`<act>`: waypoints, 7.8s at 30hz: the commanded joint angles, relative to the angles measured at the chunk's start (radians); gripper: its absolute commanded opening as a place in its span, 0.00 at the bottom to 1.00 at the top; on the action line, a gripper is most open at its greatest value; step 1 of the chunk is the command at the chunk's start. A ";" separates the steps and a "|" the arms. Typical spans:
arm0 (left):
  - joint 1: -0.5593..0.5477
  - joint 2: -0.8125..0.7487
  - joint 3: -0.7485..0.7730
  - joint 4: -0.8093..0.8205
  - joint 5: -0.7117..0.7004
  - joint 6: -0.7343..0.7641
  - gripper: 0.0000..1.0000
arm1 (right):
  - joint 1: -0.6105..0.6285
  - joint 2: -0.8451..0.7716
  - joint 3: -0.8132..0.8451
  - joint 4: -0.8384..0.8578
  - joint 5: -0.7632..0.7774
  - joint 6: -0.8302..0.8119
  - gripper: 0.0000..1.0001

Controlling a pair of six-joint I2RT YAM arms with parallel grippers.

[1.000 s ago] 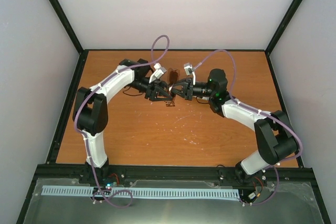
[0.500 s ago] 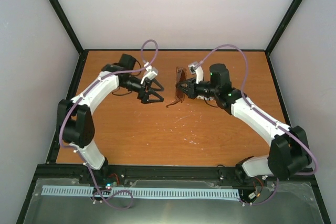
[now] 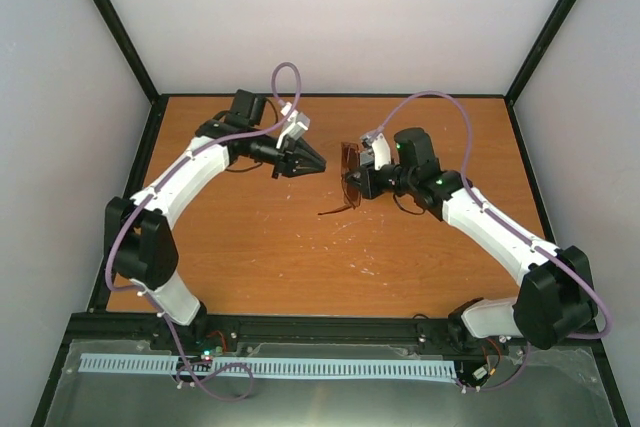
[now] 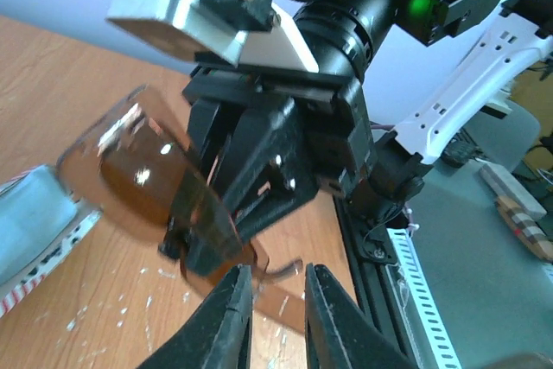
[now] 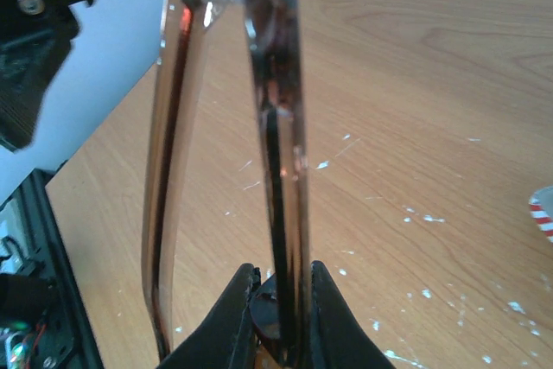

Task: Organize the sunglasses
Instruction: Fold the sunglasses, then place the sunglasses in the sunglasses case.

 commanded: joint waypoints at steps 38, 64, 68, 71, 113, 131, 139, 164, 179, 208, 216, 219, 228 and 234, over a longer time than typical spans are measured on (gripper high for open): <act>0.038 -0.114 -0.252 0.024 -0.061 0.111 0.01 | -0.088 0.140 0.170 -0.056 0.001 0.153 0.03; -0.028 0.050 -0.112 0.300 0.059 -0.101 0.07 | 0.025 0.191 0.211 -0.045 -0.200 0.139 0.03; -0.028 0.103 -0.067 0.312 0.054 -0.109 0.08 | 0.039 0.144 0.173 -0.062 -0.231 0.127 0.03; -0.028 0.136 -0.060 0.321 0.049 -0.111 0.09 | 0.040 0.101 0.147 -0.047 -0.252 0.135 0.03; -0.250 0.500 0.190 -0.053 -0.471 -0.011 0.09 | -0.365 0.304 0.248 -0.228 0.178 -0.288 0.03; -0.255 0.757 0.537 -0.096 -0.578 -0.101 0.11 | -0.348 0.366 0.268 -0.259 0.204 -0.442 0.03; -0.255 0.762 0.543 -0.036 -0.676 -0.113 0.13 | -0.289 0.411 0.282 -0.263 0.221 -0.461 0.03; -0.242 0.799 0.644 0.112 -0.855 -0.130 0.19 | -0.299 0.543 0.382 -0.295 0.118 -0.338 0.03; -0.232 0.737 0.533 0.166 -0.848 -0.136 0.20 | -0.322 0.772 0.663 -0.565 0.070 -0.271 0.03; -0.232 0.741 0.551 0.178 -0.818 -0.149 0.23 | -0.375 0.900 0.780 -0.722 0.081 -0.211 0.17; -0.233 0.755 0.587 0.166 -0.807 -0.151 0.23 | -0.381 0.888 0.788 -0.748 0.148 -0.209 0.25; -0.235 0.759 0.600 0.161 -0.799 -0.155 0.23 | -0.381 0.878 0.785 -0.751 0.167 -0.212 0.27; -0.250 0.764 0.609 0.163 -0.796 -0.153 0.23 | -0.386 0.821 0.811 -0.749 0.216 -0.213 0.32; -0.257 0.776 0.620 0.161 -0.786 -0.158 0.23 | -0.388 0.795 0.848 -0.763 0.225 -0.217 0.33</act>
